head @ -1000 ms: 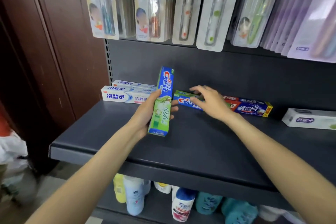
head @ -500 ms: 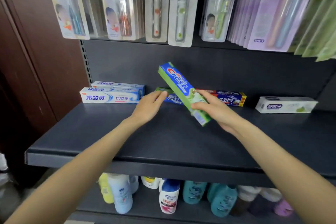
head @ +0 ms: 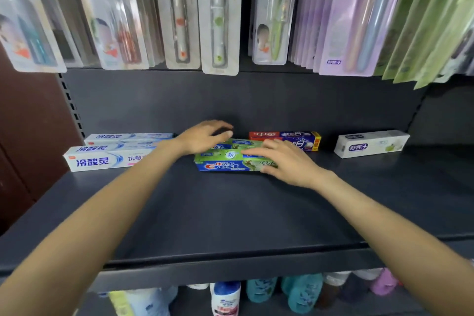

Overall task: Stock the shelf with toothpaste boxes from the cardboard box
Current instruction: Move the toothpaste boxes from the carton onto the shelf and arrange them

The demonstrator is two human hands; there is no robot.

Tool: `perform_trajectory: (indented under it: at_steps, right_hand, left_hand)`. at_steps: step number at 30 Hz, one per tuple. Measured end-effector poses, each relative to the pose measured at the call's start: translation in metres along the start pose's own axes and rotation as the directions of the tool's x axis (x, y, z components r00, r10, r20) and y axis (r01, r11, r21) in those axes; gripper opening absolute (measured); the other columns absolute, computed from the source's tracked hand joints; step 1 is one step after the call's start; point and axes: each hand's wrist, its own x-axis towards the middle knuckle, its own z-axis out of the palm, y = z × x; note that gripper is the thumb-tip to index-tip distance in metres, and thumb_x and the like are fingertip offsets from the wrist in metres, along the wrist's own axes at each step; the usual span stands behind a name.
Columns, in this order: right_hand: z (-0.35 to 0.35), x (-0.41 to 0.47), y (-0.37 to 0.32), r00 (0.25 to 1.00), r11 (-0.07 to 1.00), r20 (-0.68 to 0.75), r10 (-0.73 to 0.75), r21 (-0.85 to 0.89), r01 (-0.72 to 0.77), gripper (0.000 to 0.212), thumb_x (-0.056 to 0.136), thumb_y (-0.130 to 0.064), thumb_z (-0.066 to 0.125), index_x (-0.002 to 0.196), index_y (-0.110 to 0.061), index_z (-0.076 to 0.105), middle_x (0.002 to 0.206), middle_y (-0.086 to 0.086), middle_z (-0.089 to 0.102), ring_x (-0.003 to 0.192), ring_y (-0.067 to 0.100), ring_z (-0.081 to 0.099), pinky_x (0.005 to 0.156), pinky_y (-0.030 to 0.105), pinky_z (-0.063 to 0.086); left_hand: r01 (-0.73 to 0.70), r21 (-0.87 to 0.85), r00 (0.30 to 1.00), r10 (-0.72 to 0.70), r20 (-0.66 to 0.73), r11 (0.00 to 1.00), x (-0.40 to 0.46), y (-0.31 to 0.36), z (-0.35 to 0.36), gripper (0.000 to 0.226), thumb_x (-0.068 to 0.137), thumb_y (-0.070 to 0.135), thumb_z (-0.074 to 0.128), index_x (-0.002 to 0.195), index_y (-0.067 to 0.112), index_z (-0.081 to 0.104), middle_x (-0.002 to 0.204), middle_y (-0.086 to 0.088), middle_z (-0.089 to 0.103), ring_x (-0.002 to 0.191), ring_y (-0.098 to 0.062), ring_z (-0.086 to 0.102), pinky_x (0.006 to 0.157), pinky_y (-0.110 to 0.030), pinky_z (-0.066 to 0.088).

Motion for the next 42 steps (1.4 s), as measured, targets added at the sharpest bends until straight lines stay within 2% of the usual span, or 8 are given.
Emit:
perform_trajectory:
  at_steps: [3,8,16,19,29,35,39,42]
  right_hand:
    - [0.011,0.017,-0.008,1.000,1.000,0.000,0.014,-0.006,-0.014,0.054,0.094,-0.031,0.053,0.143,-0.041,0.031,0.131,0.000,0.048,0.119,0.022,0.044,0.095,0.036,0.035]
    - [0.021,0.024,-0.013,1.000,0.998,0.021,0.023,0.050,-0.024,0.056,0.093,-0.032,0.054,0.144,-0.038,0.031,0.141,0.001,0.044,0.127,0.022,0.041,0.099,0.035,0.035]
    - [0.025,0.014,-0.020,1.000,0.995,-0.003,-0.002,0.100,0.002,0.052,0.094,-0.030,0.052,0.143,-0.035,0.033,0.144,-0.003,0.042,0.130,0.018,0.039,0.101,0.031,0.033]
    - [0.013,-0.003,-0.012,0.999,0.991,-0.032,-0.003,0.135,0.008,0.050,0.092,-0.027,0.055,0.138,-0.039,0.038,0.134,-0.006,0.049,0.122,0.014,0.043,0.098,0.031,0.033]
    - [-0.012,-0.041,0.011,0.993,0.979,-0.068,0.094,0.185,-0.080,0.053,0.090,-0.024,0.060,0.135,-0.043,0.040,0.135,-0.014,0.048,0.125,0.009,0.041,0.097,0.025,0.030]
    - [-0.001,-0.038,0.015,0.995,0.980,-0.014,0.100,0.171,-0.096,0.050,0.090,-0.025,0.058,0.134,-0.042,0.042,0.131,-0.008,0.051,0.123,0.013,0.042,0.100,0.032,0.034]
    - [0.007,-0.018,0.017,0.993,0.972,0.005,0.117,0.206,-0.115,0.048,0.090,-0.025,0.058,0.133,-0.041,0.044,0.131,-0.006,0.052,0.122,0.016,0.043,0.098,0.032,0.034]
    - [0.022,0.015,0.010,0.995,0.976,-0.013,0.097,0.197,-0.092,0.046,0.091,-0.025,0.058,0.134,-0.038,0.046,0.136,-0.007,0.050,0.123,0.018,0.041,0.098,0.031,0.032]
  left_hand:
    - [0.053,0.137,0.985,-0.074,0.154,0.989,0.005,-0.004,0.015,0.058,0.094,0.061,0.021,0.142,0.032,0.035,0.148,0.007,0.037,0.137,-0.019,0.030,0.112,-0.041,0.025]
    - [0.052,0.165,0.997,-0.061,0.049,0.985,-0.013,-0.033,0.022,0.059,0.088,0.061,0.018,0.138,0.037,0.040,0.142,0.006,0.040,0.130,-0.021,0.033,0.110,-0.053,0.023]
    - [0.247,-0.268,0.963,-0.206,0.172,0.931,-0.015,-0.038,0.000,0.043,0.092,0.009,0.050,0.129,0.030,0.053,0.128,0.007,0.053,0.115,-0.011,0.049,0.096,-0.021,0.036]
    - [0.227,-0.122,0.956,-0.197,0.216,0.966,-0.010,-0.037,-0.002,0.054,0.085,0.007,0.056,0.132,0.033,0.049,0.123,0.010,0.055,0.111,-0.011,0.053,0.093,-0.022,0.040]
    - [0.238,0.243,0.970,-0.219,-0.102,0.940,0.006,-0.037,0.024,0.051,0.089,0.032,0.057,0.138,0.034,0.043,0.136,-0.003,0.050,0.123,-0.026,0.048,0.099,-0.037,0.040]
    - [0.048,0.319,0.964,0.039,-0.264,0.947,0.026,-0.012,0.033,0.045,0.091,0.030,0.056,0.135,0.029,0.048,0.133,-0.001,0.050,0.121,-0.025,0.041,0.096,-0.038,0.032]
    - [0.061,0.100,0.865,-0.002,-0.502,0.993,0.008,-0.034,0.004,0.026,0.094,0.020,0.052,0.115,0.023,0.066,0.121,-0.003,0.061,0.112,-0.030,0.053,0.093,-0.039,0.042]
    - [0.145,0.074,0.901,-0.100,-0.421,0.987,-0.012,-0.044,-0.011,0.028,0.097,0.031,0.046,0.117,0.027,0.064,0.125,0.003,0.061,0.115,-0.024,0.054,0.093,-0.036,0.042]
